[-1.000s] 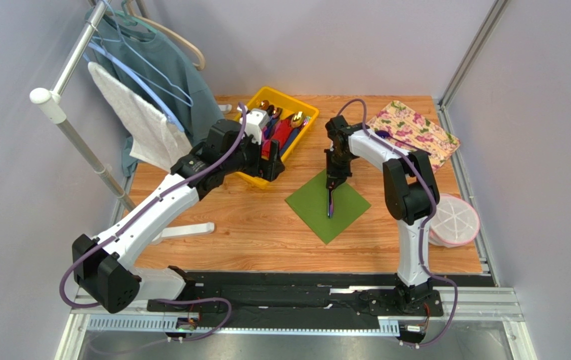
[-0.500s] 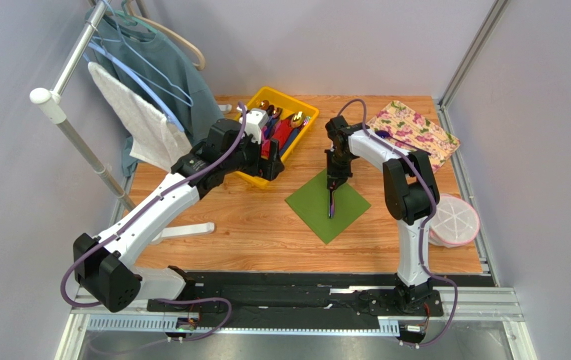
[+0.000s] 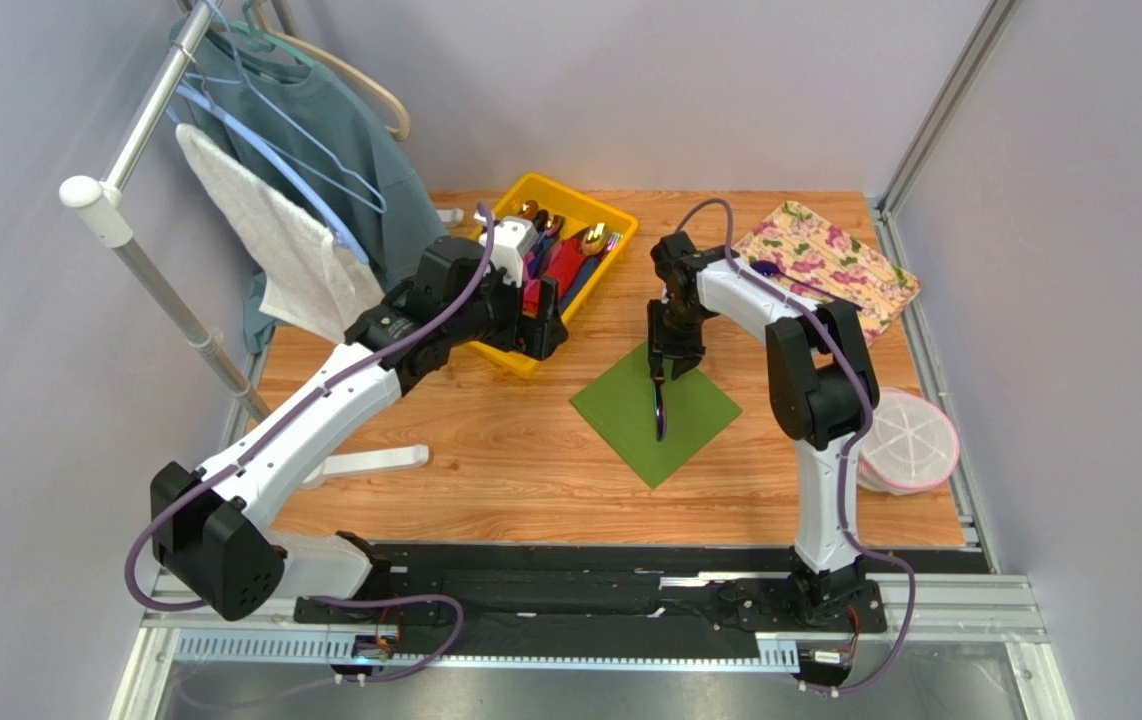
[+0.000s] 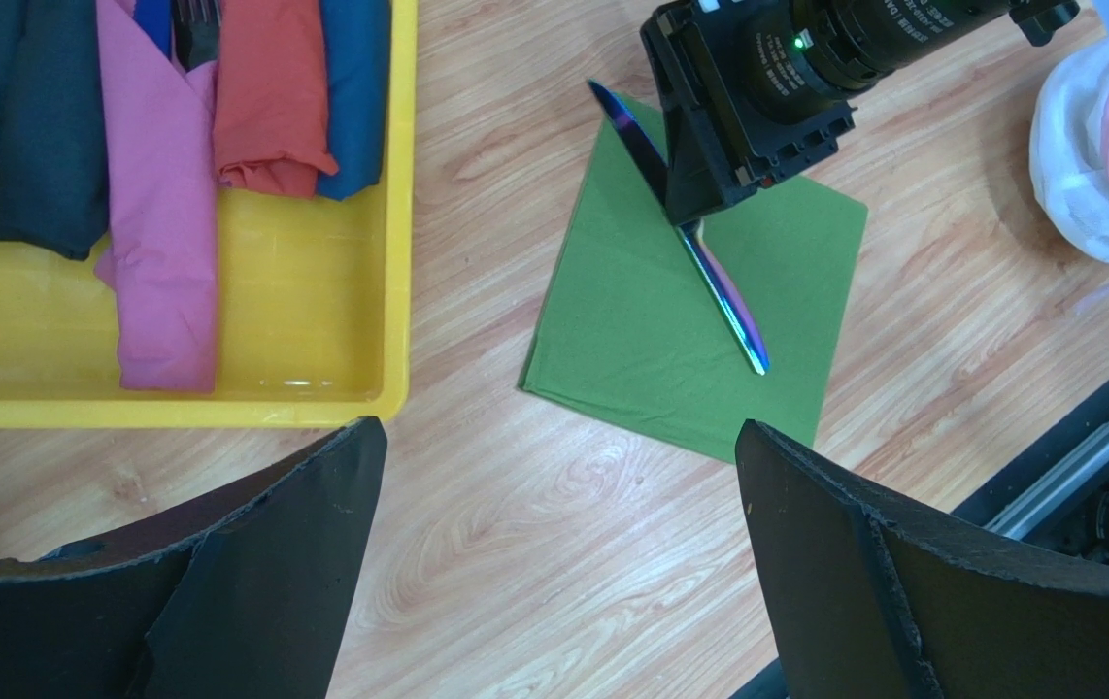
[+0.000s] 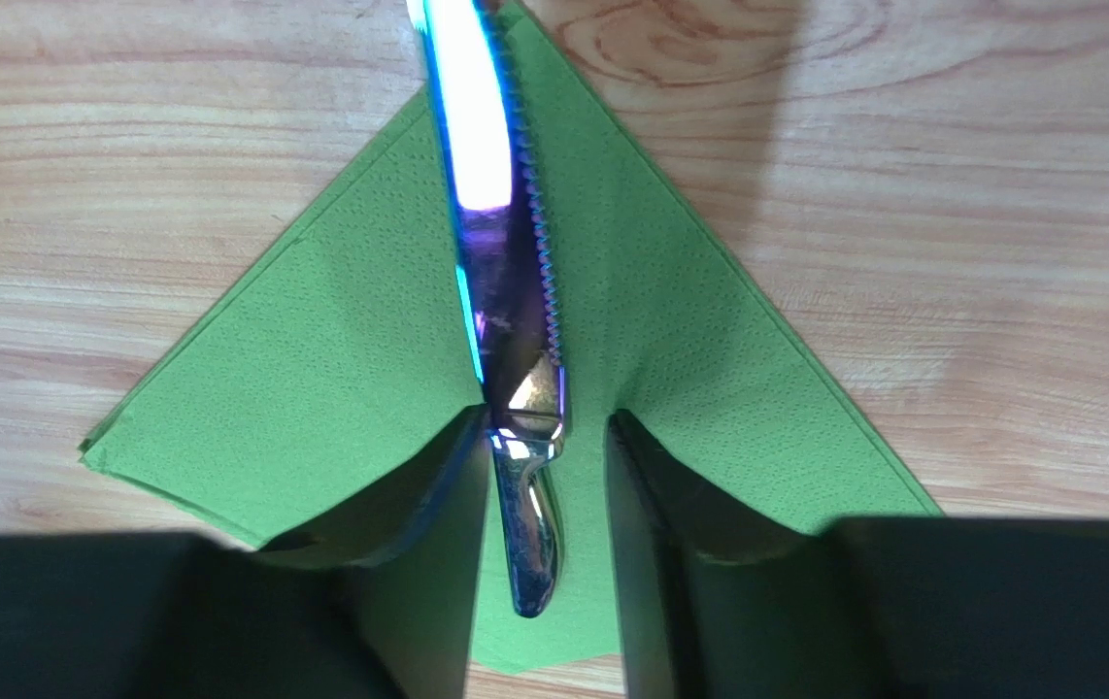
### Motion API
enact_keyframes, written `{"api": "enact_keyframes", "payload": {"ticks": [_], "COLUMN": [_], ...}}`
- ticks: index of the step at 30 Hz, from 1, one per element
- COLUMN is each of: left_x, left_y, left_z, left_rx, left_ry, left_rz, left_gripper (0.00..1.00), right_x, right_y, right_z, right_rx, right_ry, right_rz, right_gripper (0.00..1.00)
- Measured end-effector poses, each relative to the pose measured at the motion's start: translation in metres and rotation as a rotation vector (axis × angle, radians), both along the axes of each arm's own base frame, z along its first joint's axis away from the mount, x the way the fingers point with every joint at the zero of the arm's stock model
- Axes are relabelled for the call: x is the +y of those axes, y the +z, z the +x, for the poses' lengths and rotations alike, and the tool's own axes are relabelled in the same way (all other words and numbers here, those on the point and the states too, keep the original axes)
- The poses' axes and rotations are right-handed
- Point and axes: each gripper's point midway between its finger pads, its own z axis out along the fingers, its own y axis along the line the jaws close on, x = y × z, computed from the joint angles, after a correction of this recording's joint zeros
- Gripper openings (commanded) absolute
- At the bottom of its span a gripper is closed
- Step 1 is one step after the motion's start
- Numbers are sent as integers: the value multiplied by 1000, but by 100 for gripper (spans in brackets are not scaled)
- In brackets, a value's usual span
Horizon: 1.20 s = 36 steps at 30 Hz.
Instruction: Place the utensils on the paper napkin and roll it up
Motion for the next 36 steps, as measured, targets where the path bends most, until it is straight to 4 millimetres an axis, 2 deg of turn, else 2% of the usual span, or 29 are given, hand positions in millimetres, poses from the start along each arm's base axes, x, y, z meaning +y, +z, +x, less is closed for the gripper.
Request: {"api": "enact_keyframes", "payload": {"ticks": [7,10,13,17,19,20,21,22,23,24,25,26,27,29,32,35,36], "left_x": [-1,-2,-3,-5,-7,-8,-11,-13,-16,-21,-25,-31,-36,-46,-61,-69,-71], "left_y": [5,9,13,15,15,16,16,16,16,16,15,12,7,-8,-46,-83,-95], "left_z": [1,1,2,0,-1,-3,-5,-8,-12,-16,-21,-25,-28,-33,-34,-33,-33], "left_rx": [-6,-14,-20,-28,-27,-25,-22,-19,-8,0,16,39,67,135,277,407,448], "left_ry": [-2,-5,-12,-32,-48,-63,-82,-105,-131,-170,-206,-243,-267,-319,-363,-362,-356], "left_rz": [-8,-14,-20,-21,-24,-28,-34,-39,-51,-63,-78,-94,-105,-121,-127,-123,-120], "left_gripper": [99,99,99,99,90,83,64,56,49,36,31,27,21,16,9,0,0], "right_x": [1,5,9,6,-3,-7,-11,-15,-17,-17,-14,-12,-9,-1,10,20,23], "right_y": [2,13,40,91,111,119,125,128,129,126,121,115,108,93,80,73,70], "right_z": [-3,2,17,41,49,51,52,53,53,50,46,41,34,20,8,8,9], "right_rx": [14,2,-53,-179,-232,-251,-263,-270,-269,-260,-243,-223,-199,-142,-97,-89,-91], "right_ry": [2,12,31,57,51,49,42,34,30,32,37,43,48,62,80,93,97], "right_rz": [4,22,68,143,162,169,175,179,183,187,196,200,206,221,236,245,246], "right_gripper": [46,52,54,53,52,51,49,47,41,37,34,29,27,23,20,17,15]}}
